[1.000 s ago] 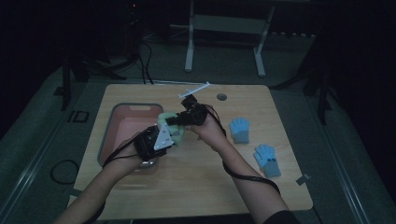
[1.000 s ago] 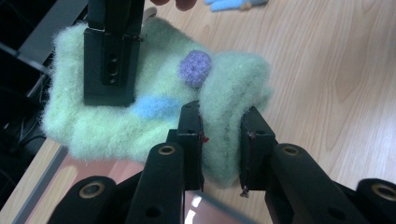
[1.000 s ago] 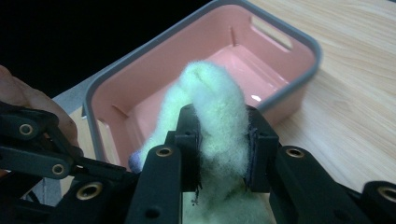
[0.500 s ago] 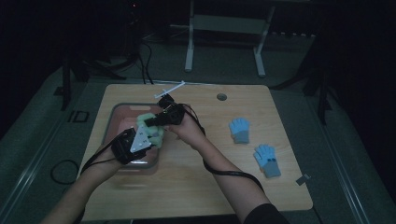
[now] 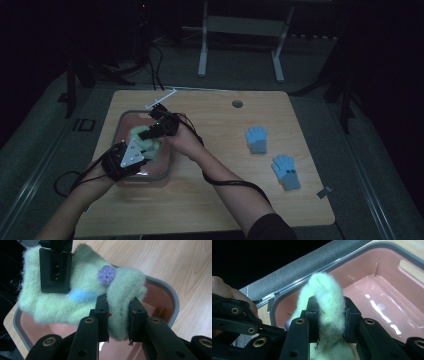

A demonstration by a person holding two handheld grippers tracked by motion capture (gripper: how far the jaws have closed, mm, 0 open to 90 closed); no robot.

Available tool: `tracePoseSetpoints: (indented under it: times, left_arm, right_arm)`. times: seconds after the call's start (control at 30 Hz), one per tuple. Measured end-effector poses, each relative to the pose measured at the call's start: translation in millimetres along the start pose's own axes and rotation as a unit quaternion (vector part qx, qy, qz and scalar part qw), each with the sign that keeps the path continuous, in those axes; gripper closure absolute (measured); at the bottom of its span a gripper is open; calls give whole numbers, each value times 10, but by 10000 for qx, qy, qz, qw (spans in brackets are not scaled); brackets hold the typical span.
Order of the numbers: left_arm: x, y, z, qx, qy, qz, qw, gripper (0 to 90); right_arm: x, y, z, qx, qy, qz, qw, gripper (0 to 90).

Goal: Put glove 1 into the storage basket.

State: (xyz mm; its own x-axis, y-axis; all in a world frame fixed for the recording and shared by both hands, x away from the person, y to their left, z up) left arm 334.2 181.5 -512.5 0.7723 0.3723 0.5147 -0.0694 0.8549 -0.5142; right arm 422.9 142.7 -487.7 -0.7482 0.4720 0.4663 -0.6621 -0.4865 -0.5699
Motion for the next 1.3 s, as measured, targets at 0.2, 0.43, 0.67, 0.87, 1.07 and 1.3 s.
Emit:
tracePoseSetpoints:
  times: [0.2,0.43,0.67,0.87,1.07,1.3]
  left_arm:
    - [-48,75,-62,105,101,29,9999,745]
    - [-83,189,-222,250,430,2,9988,744]
    - [-85,242,-370,336,642,-50,9974,743]
    - [-13,304,-510,450,816,-2,9956,742]
    - [13,319,-629,581,997,-70,9933,741]
    - [10,371,-734,760,1283,-70,9888,703]
  right_arm:
    - [-60,61,-134,91,-12,-122,9999,718]
    - [-142,115,-274,229,61,-170,9996,718]
    - [-292,182,-386,436,117,-327,9984,718]
    - [-408,130,-478,526,257,-366,9976,716]
    - [-502,123,-543,630,389,-440,9963,713]
    - [-588,138,-517,597,611,-516,9950,578]
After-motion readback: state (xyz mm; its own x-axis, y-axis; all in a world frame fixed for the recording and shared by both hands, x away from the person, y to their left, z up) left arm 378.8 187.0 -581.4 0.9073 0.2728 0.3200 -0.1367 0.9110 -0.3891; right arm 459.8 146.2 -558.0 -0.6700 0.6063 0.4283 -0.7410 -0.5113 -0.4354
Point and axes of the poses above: each handheld gripper's, and its own axes: z roughly backward along the jaws, y roughly out of its underside, x roughly to its left, the point moved 9 cm from there along -z, roughly forward along the jaws, and after that the axes turned 15 degrees about -z, right-handed, at the moved point
